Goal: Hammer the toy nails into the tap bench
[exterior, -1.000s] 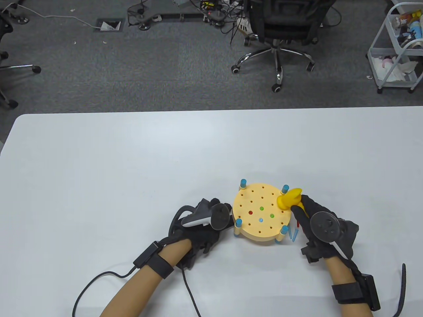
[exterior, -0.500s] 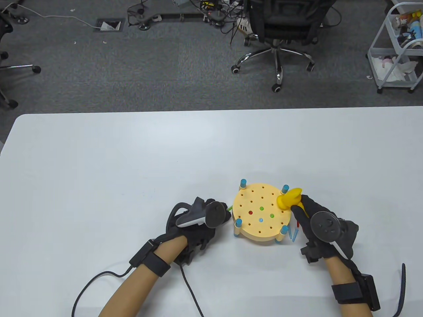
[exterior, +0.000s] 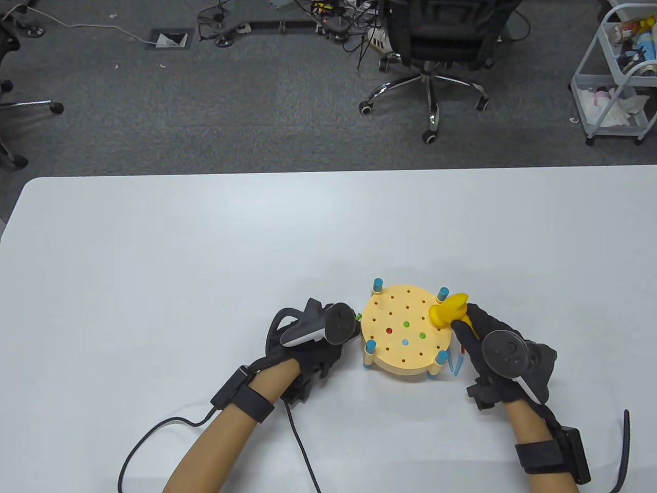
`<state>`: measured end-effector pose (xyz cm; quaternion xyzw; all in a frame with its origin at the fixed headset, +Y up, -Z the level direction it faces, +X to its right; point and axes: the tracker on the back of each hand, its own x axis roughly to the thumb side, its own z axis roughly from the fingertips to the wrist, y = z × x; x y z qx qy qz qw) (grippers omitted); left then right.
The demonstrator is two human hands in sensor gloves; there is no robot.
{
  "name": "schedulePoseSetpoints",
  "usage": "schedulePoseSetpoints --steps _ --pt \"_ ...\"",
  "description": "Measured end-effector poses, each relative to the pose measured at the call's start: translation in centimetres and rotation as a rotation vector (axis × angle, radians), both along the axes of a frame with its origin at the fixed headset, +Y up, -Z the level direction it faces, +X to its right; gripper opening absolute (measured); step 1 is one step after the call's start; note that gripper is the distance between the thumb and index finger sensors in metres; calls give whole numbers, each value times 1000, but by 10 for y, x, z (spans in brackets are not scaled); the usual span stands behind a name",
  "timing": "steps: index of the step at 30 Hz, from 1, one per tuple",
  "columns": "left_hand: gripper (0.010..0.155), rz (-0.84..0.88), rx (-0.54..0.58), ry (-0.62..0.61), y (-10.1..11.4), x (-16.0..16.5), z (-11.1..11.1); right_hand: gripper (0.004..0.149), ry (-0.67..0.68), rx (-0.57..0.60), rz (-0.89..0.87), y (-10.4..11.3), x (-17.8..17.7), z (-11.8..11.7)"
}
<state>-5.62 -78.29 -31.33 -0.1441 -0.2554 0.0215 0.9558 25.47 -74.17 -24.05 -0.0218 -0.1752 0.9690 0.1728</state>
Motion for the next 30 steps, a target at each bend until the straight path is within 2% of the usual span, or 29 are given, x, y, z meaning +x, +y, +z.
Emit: schedulePoseSetpoints --steps 4,6,8,13,16,22,24,26,29,30 --pt "45 -91 195 -26 9 5 4 63 0 6 -12 1 2 0" --pt "41 -108 306 -2 13 8 7 64 1 6 -18 1 2 1" --pt "39 -121 331 15 14 12 7 63 3 5 -21 1 2 1" --pt "38 -161 325 87 11 23 -4 63 8 14 -4 1 1 2" --pt "39 -208 279 117 7 27 -11 63 10 15 -11 1 2 2" --pt "43 -173 194 234 2 28 -21 63 19 8 -12 0 2 2" --pt "54 -168 182 278 2 28 -25 63 20 8 -13 1 2 2" --pt "58 -186 145 299 2 30 -28 63 22 9 -14 1 2 3" --pt "61 -219 153 277 1 34 -29 63 19 11 -21 1 3 3" --pt "70 -227 164 265 0 36 -28 63 19 11 -26 1 4 3"
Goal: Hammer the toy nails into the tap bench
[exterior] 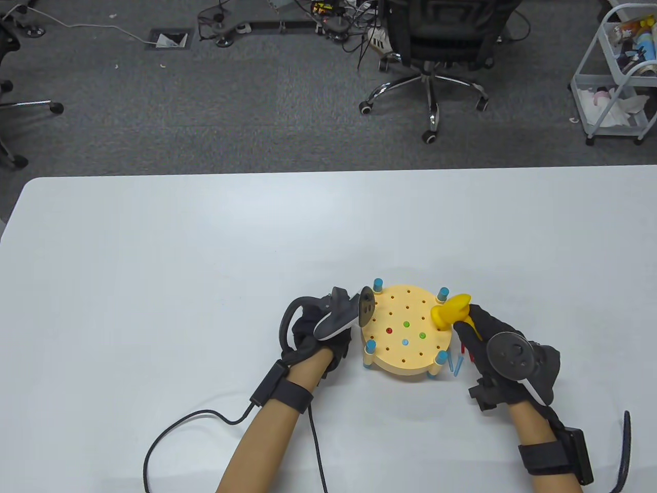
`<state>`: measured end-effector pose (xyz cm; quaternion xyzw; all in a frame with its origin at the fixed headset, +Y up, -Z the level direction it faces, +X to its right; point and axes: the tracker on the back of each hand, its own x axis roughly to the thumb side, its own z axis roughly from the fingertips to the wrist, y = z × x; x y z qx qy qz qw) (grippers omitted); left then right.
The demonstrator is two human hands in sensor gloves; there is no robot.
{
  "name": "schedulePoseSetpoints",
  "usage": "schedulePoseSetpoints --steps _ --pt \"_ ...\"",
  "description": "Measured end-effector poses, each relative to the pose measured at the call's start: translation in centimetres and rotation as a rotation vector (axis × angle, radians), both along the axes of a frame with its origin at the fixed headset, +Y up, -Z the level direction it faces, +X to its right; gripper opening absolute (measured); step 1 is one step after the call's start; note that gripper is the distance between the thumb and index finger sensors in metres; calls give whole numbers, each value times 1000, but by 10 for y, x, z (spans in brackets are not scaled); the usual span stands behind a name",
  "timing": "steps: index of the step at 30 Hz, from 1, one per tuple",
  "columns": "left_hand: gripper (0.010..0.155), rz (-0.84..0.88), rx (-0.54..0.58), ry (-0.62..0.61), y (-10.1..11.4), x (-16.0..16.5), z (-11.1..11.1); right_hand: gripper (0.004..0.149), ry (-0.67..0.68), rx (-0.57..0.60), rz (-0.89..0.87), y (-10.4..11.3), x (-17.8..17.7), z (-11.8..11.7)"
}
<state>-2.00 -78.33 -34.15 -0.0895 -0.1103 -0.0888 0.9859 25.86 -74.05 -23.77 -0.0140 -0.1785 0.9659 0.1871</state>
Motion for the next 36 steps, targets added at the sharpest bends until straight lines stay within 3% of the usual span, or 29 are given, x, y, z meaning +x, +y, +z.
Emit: schedulePoseSetpoints --steps 3,8,14,17,20,24,28,31,36 --pt "74 -23 7 -23 -3 4 2 63 0 -2 -8 0 1 0" --pt "58 -8 -1 -25 -2 1 5 63 5 -4 -4 0 1 0" --pt "55 31 12 -3 2 -10 7 63 3 3 -16 1 3 0" --pt "45 80 28 3 4 -22 9 63 -1 9 -36 3 6 1" --pt "44 210 -26 -6 8 -38 10 63 4 13 -67 5 7 0" --pt "44 458 33 -38 40 -58 19 63 15 23 -91 9 8 0" --pt "45 601 46 -100 80 -49 28 63 29 37 -106 12 7 1" --pt "45 519 79 -152 98 -25 30 63 37 42 -112 12 7 2" --pt "45 322 137 -188 100 9 31 63 52 52 -124 14 7 4"
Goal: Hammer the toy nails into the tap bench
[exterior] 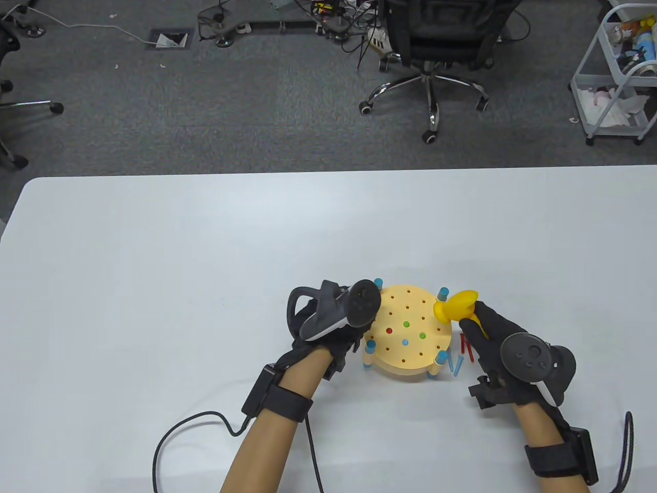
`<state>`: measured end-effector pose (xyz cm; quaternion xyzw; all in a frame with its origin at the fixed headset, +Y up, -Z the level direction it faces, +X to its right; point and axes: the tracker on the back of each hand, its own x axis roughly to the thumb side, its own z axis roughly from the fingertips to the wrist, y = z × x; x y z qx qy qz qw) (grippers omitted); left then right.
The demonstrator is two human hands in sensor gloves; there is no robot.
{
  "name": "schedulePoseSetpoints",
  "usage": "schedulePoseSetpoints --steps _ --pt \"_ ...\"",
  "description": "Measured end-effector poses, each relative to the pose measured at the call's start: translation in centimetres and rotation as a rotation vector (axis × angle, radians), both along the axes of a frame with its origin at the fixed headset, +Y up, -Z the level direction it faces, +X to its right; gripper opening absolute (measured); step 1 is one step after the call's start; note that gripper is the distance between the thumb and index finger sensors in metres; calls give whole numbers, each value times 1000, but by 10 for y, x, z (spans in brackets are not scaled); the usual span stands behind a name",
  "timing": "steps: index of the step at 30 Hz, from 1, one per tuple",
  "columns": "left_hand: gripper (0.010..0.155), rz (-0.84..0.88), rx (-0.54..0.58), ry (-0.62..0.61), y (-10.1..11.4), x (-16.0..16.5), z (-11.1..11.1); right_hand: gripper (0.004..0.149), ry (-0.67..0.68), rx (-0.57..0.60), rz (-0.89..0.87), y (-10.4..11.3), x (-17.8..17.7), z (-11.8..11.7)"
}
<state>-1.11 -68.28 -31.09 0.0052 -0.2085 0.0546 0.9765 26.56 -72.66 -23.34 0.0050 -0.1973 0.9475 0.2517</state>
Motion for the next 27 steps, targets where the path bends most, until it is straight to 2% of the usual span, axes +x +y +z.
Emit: schedulePoseSetpoints --steps 3,10,27 --pt "45 -60 -2 6 -4 12 -2 63 3 3 -2 0 0 0" --pt "45 -70 -59 17 -9 22 -9 63 -1 0 -5 1 3 0" --pt "44 -154 -91 -7 -10 27 -10 63 -6 -8 -8 1 5 -1"
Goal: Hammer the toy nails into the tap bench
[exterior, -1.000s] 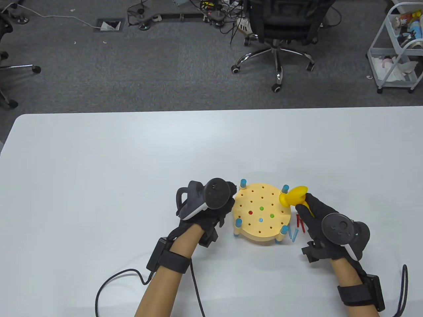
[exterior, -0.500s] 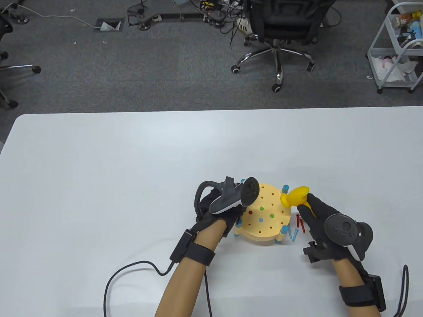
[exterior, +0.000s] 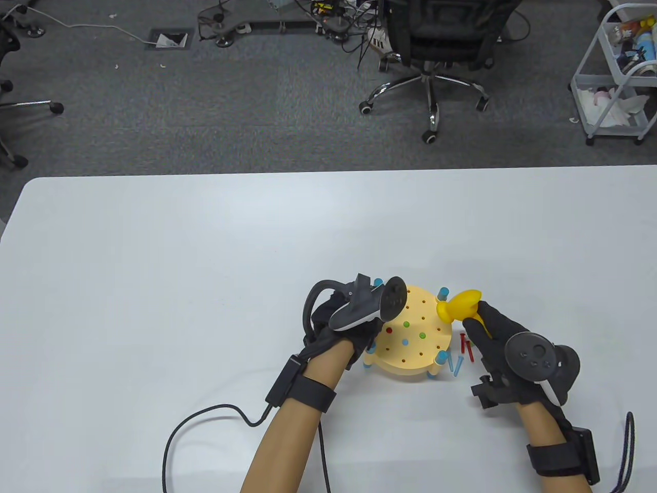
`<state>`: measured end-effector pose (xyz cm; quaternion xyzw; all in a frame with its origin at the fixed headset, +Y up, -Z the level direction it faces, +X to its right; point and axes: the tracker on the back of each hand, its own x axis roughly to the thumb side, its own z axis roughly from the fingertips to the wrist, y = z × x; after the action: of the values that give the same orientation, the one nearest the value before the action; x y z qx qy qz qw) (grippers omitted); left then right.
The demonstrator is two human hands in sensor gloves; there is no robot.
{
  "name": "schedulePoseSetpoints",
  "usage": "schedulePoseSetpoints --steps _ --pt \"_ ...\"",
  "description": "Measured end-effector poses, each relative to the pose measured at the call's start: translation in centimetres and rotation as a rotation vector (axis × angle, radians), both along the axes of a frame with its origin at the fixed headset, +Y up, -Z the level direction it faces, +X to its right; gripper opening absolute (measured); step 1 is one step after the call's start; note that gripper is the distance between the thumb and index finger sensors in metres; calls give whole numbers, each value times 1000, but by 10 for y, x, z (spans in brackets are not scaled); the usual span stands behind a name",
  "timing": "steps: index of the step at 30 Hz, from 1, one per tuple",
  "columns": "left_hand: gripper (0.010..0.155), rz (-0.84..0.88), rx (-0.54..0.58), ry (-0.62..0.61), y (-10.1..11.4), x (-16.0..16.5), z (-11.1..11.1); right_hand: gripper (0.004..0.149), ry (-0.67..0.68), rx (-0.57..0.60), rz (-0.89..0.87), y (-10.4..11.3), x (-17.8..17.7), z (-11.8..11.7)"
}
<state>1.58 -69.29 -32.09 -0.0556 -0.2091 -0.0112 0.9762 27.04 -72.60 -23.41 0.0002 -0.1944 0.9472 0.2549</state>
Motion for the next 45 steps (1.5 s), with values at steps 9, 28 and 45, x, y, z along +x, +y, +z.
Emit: schedulePoseSetpoints --steps 9,28,45 --pt "44 -79 -64 0 2 2 0 64 3 1 3 0 -1 0" --pt "57 -226 -143 -2 4 19 -1 64 8 0 5 -1 -2 0" --pt "61 399 37 30 -28 -52 69 64 229 -219 499 52 -96 -2"
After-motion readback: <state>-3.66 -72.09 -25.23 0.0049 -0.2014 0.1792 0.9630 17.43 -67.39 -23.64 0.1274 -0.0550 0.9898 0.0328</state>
